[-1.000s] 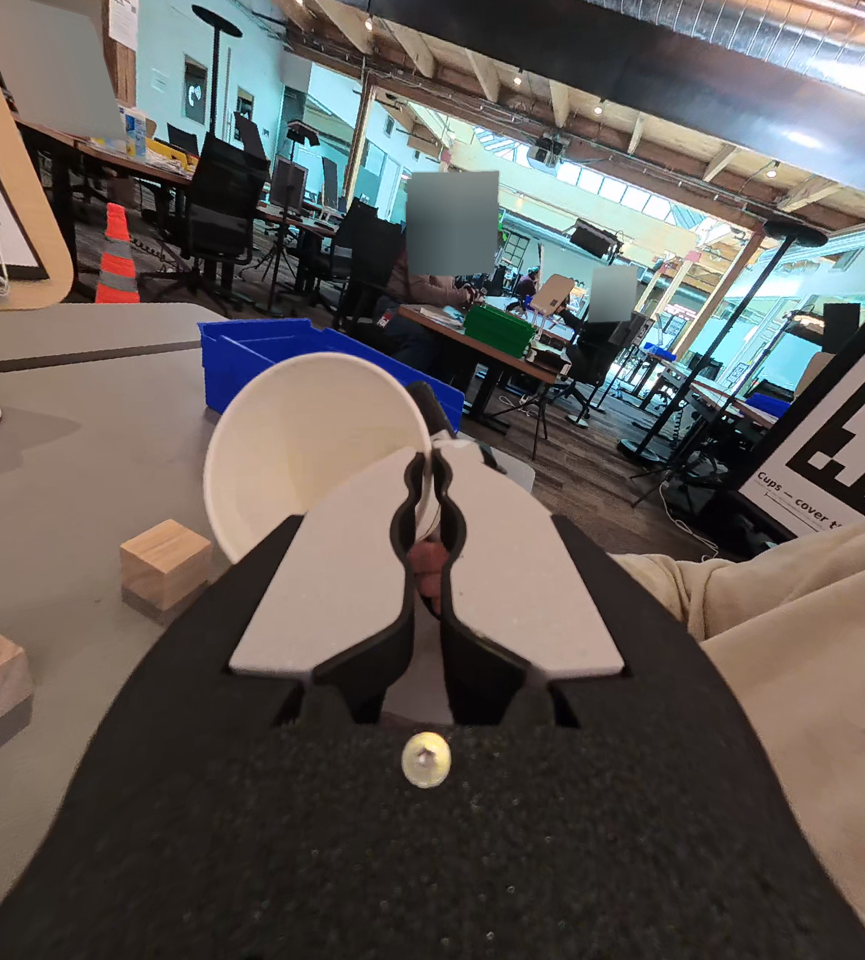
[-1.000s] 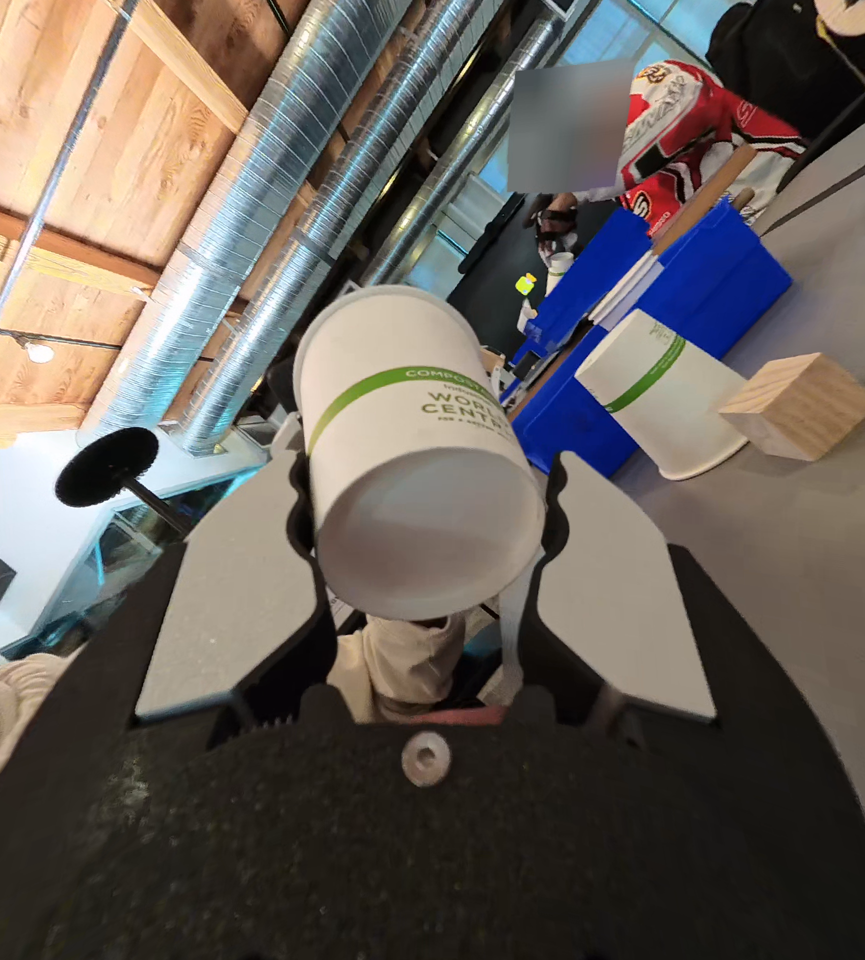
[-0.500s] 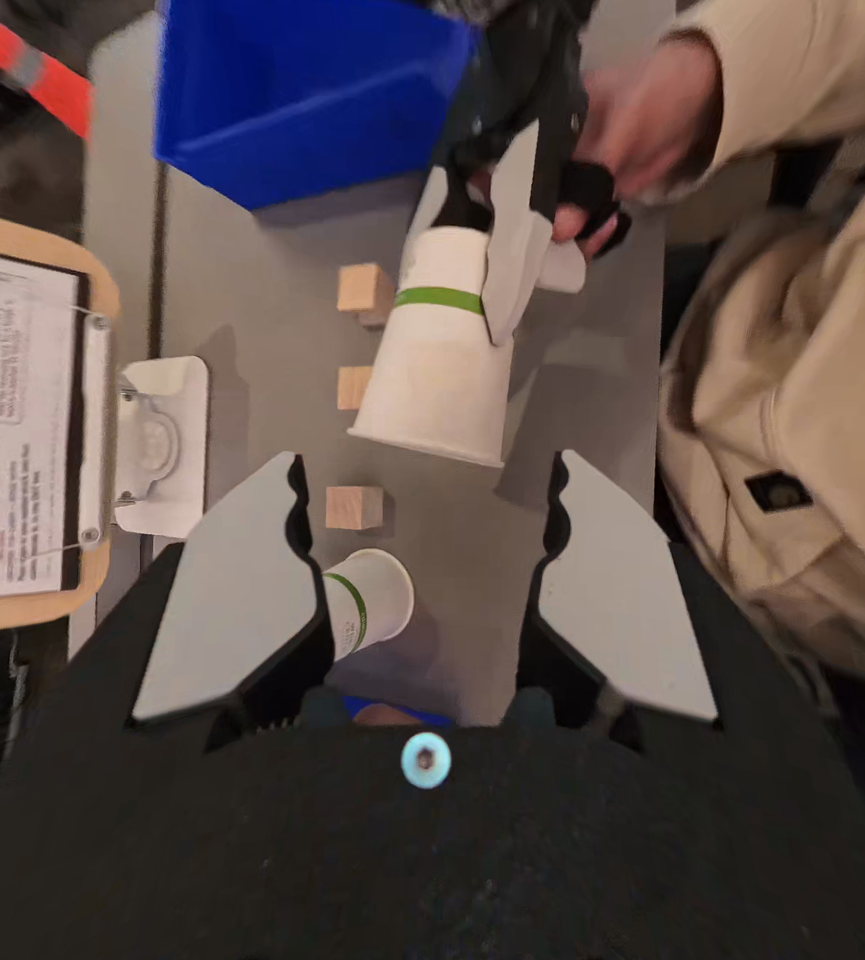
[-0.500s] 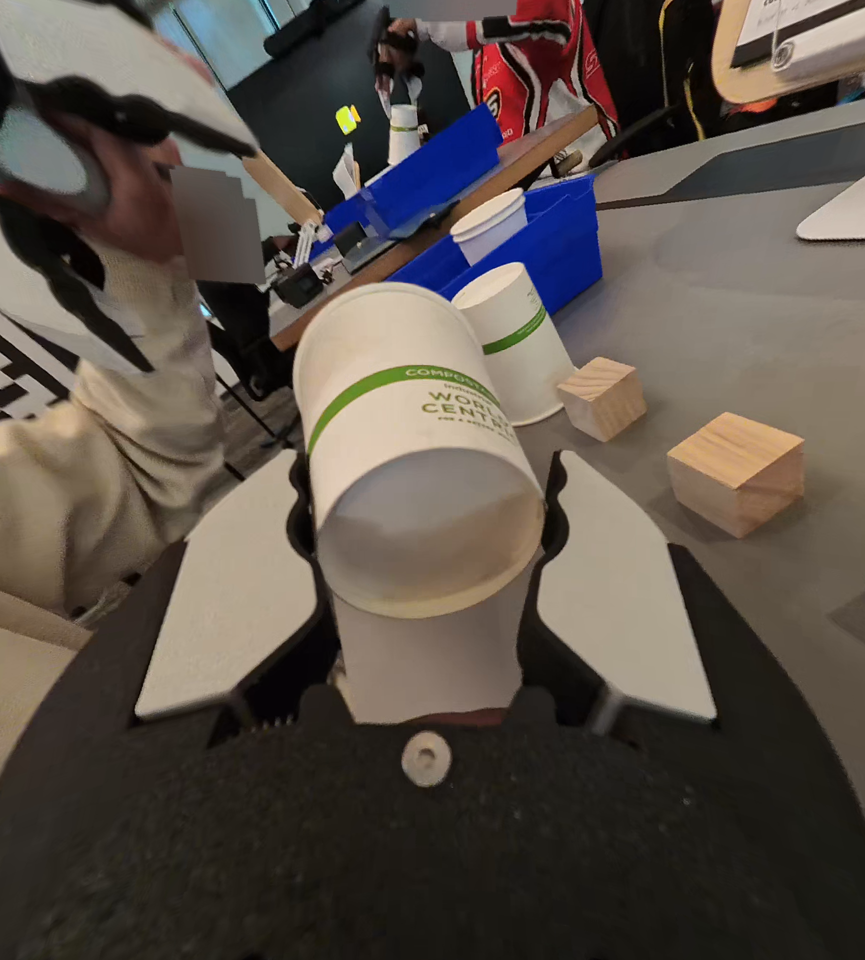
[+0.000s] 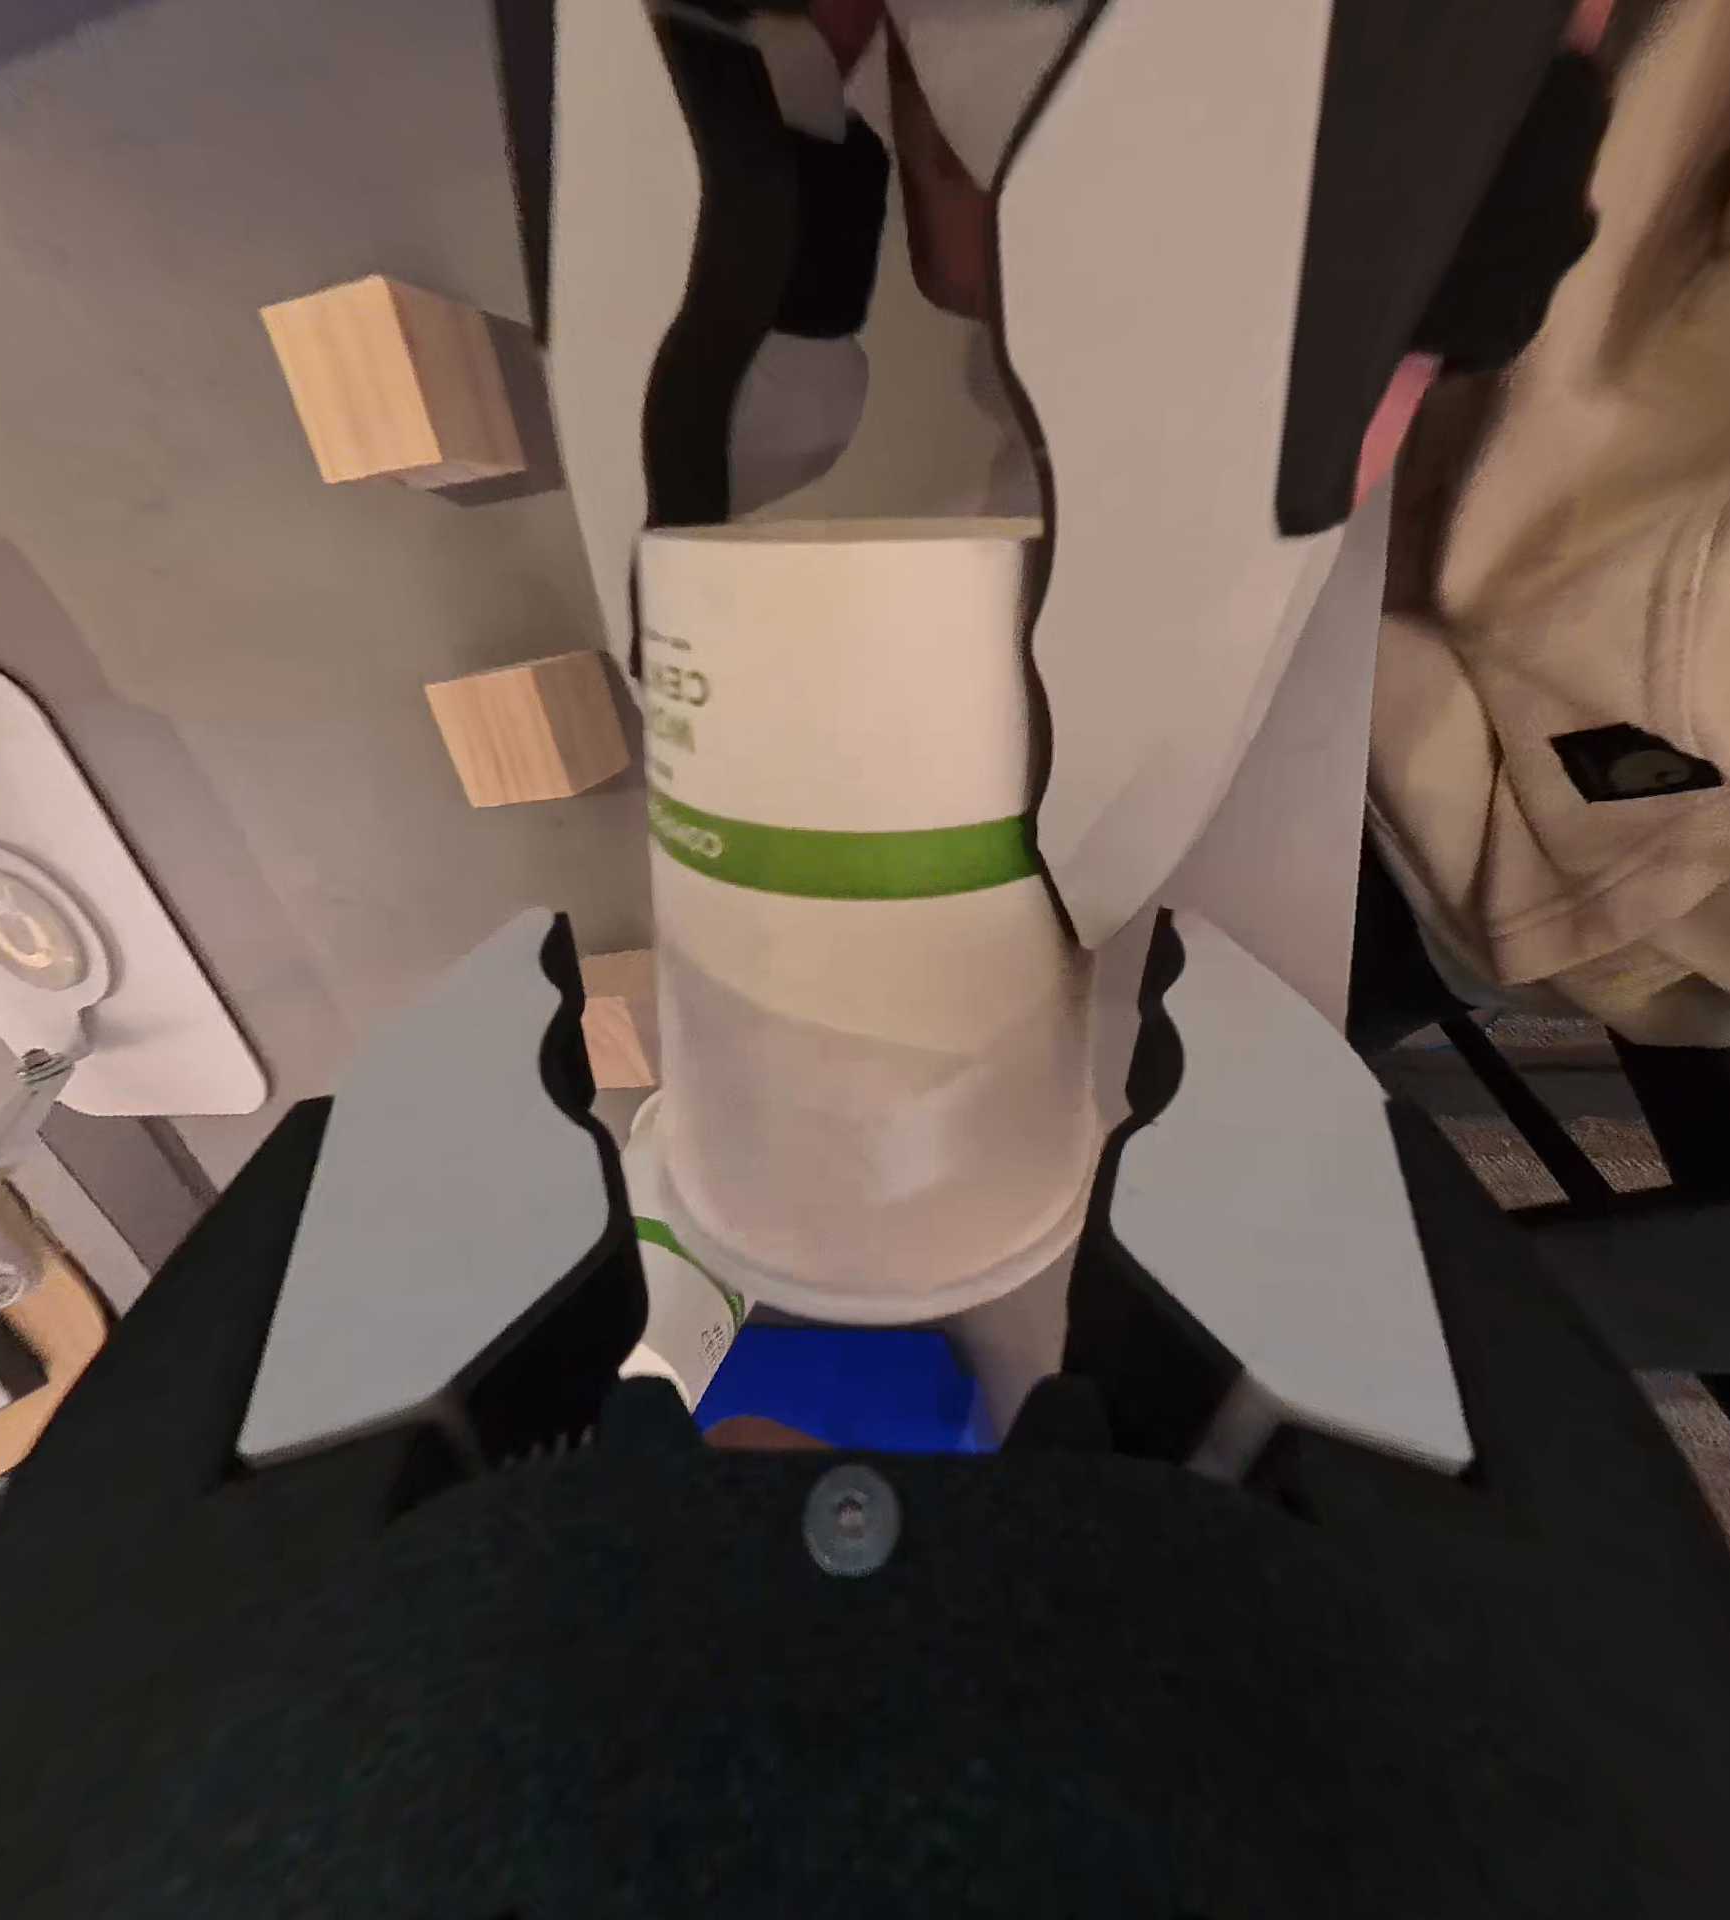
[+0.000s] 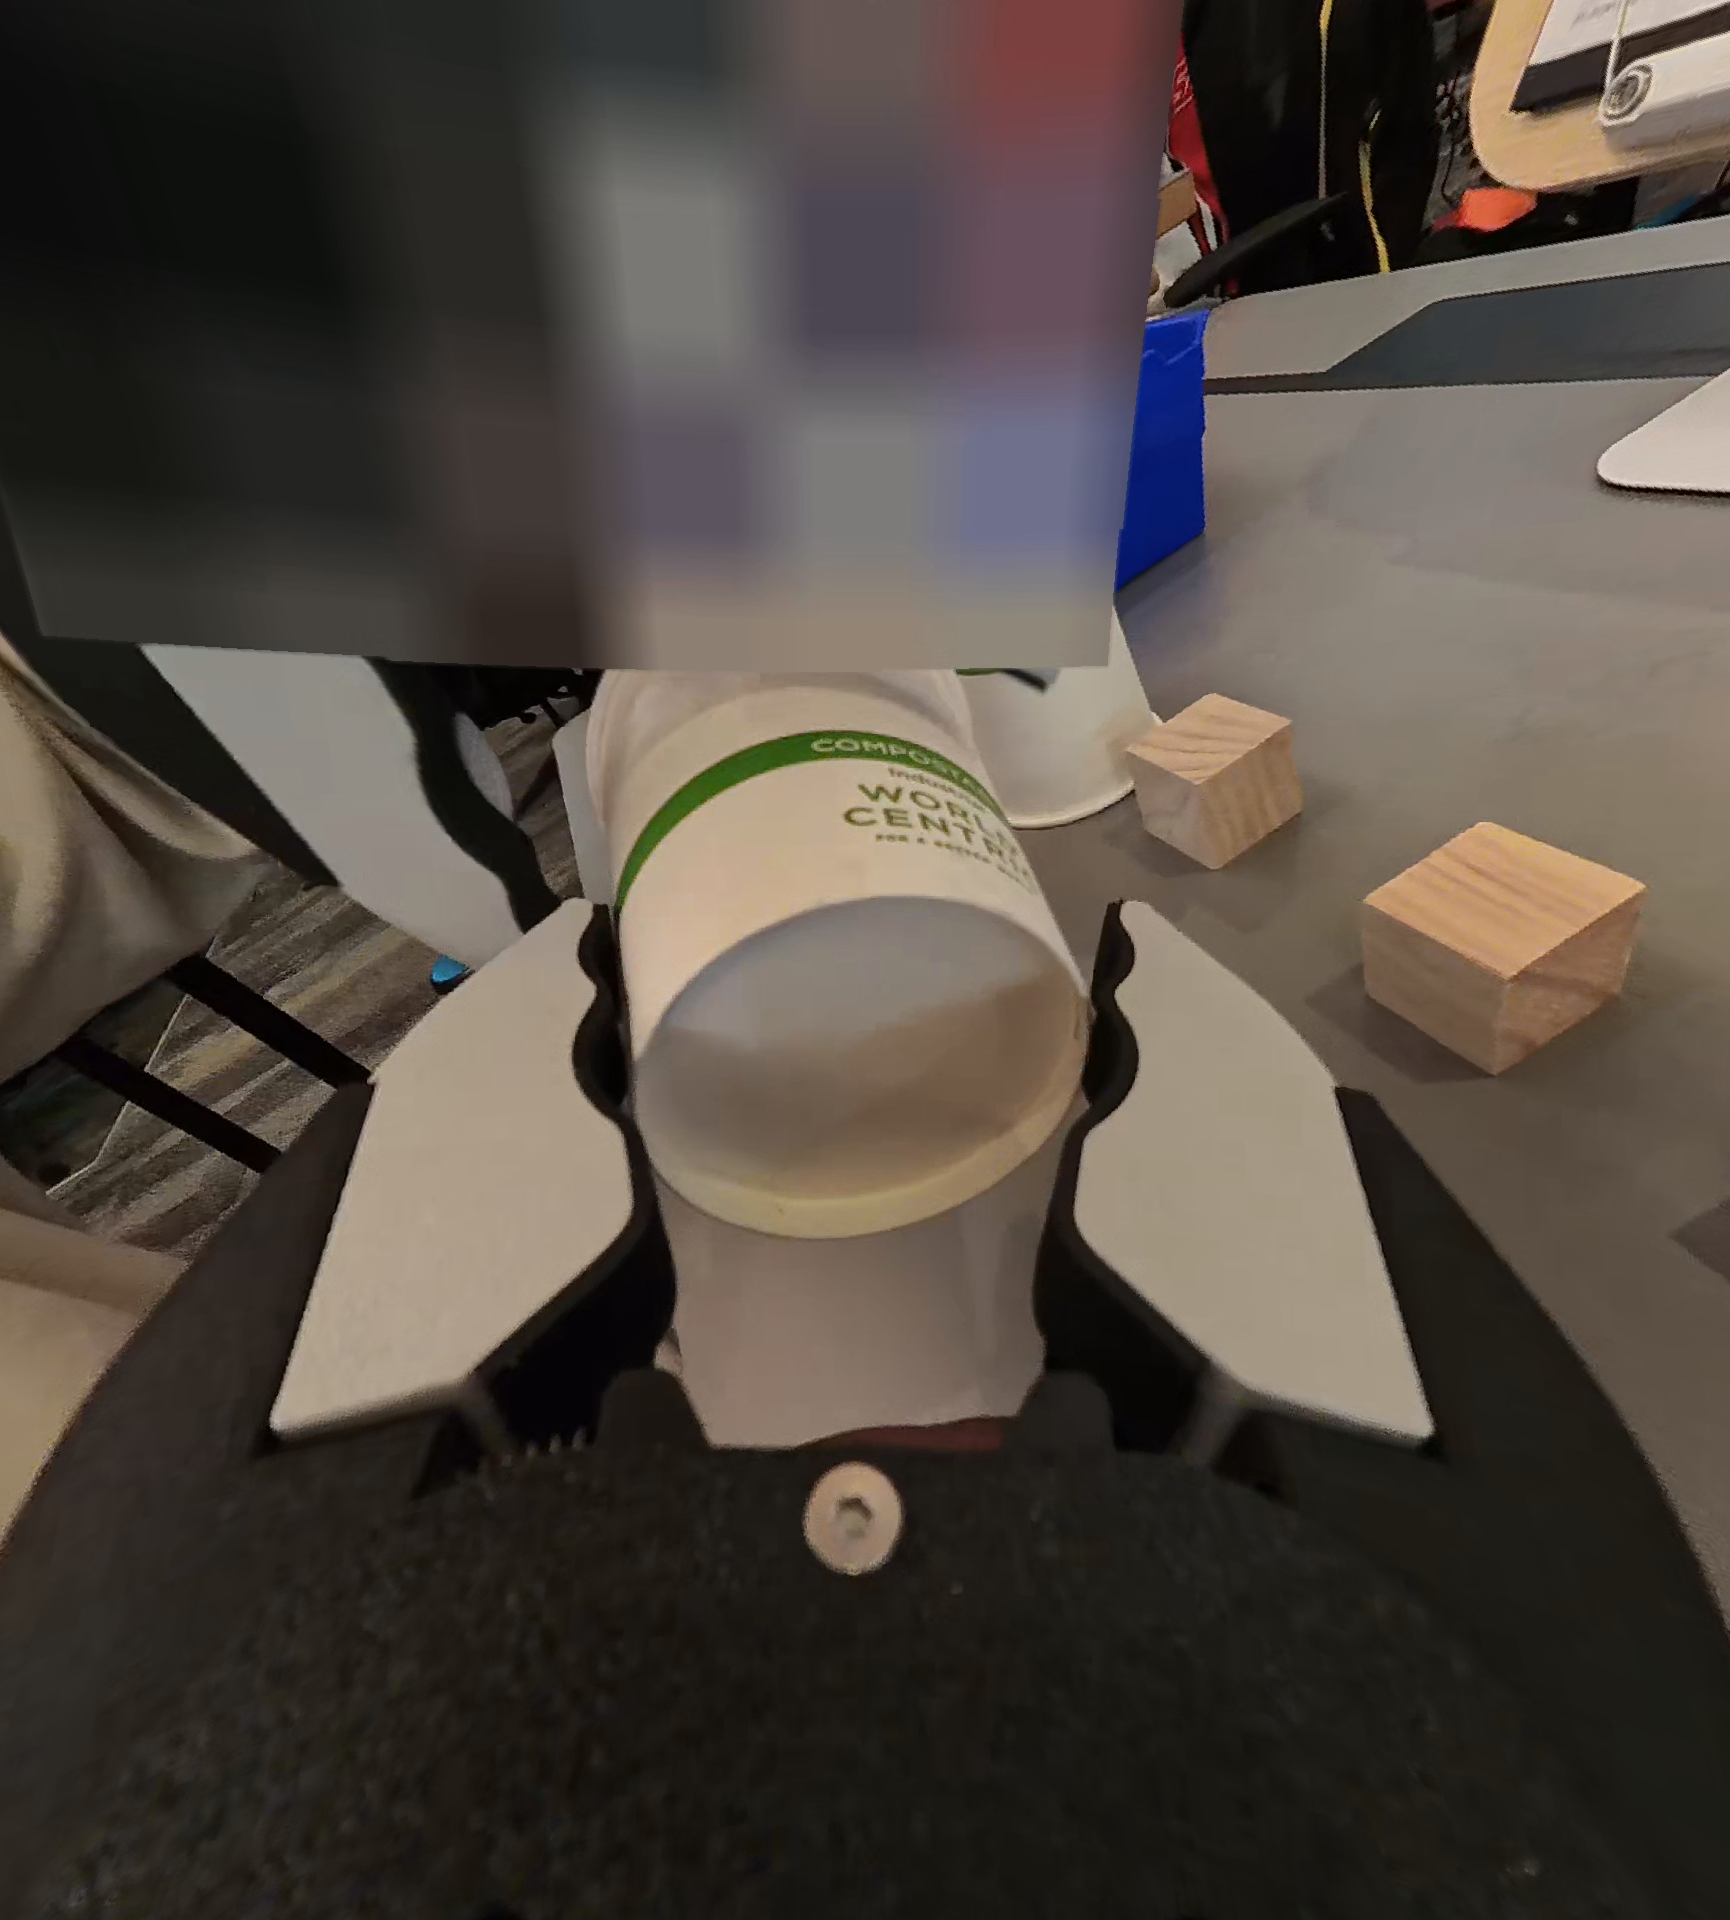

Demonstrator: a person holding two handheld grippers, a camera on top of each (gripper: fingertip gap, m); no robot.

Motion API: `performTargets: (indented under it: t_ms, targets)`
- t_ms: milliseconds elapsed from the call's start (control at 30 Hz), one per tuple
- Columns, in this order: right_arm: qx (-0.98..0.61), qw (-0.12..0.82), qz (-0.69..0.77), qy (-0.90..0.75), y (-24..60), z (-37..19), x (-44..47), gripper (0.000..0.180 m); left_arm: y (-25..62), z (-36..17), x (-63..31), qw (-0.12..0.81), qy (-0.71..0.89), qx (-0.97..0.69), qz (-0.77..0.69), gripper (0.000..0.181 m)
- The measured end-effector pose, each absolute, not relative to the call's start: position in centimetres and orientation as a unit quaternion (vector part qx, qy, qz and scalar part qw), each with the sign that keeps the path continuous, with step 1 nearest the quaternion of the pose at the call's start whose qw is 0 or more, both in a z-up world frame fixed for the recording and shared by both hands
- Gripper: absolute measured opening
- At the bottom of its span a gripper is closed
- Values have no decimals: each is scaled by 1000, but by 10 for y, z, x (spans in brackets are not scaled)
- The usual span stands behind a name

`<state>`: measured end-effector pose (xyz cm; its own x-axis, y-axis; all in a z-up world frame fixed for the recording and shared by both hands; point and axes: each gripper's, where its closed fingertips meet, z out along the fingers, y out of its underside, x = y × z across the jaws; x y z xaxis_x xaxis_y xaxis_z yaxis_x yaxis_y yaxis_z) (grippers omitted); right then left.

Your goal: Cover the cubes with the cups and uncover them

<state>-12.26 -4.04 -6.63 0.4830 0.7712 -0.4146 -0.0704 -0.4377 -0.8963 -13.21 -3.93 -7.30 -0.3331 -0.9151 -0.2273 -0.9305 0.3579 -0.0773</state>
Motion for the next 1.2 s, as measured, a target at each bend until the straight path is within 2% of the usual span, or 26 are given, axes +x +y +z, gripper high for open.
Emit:
performTargets:
  t_ms: [33,133,200,400,533,633,800,933,1067,1200]
  targets:
    - [-719,471,448,-244,-41,-65,-123,87,-41,-77,-134,109,819,-563,32,102]
    - [-717,474,446,-249,-43,-63,-125,87,-38,-83,-132,113,814,-569,28,98]
    - [-720,477,439,-250,-42,-64,-124,87,-41,-87,-133,103,814,-571,15,89]
    - [-715,481,437,-257,-42,-68,-126,87,-41,-93,-135,111,809,-577,-3,87]
    - [-709,510,419,-248,-37,-56,-106,91,-24,-88,-138,180,771,-610,-31,88]
    - [-703,536,411,-223,-29,-42,-83,88,13,-77,-140,287,681,-670,-62,88]
    - [-705,535,418,-203,-22,-42,-69,84,110,-69,-163,450,399,-797,-53,87]
    - [-712,522,416,-217,-25,-51,-78,81,131,-88,-162,462,275,-834,-127,87]
    - [-712,514,418,-232,-30,-54,-86,78,154,-101,-173,488,213,-842,-83,87]
    - [-712,511,420,-235,-31,-54,-87,75,155,-114,-168,489,221,-841,-67,87]
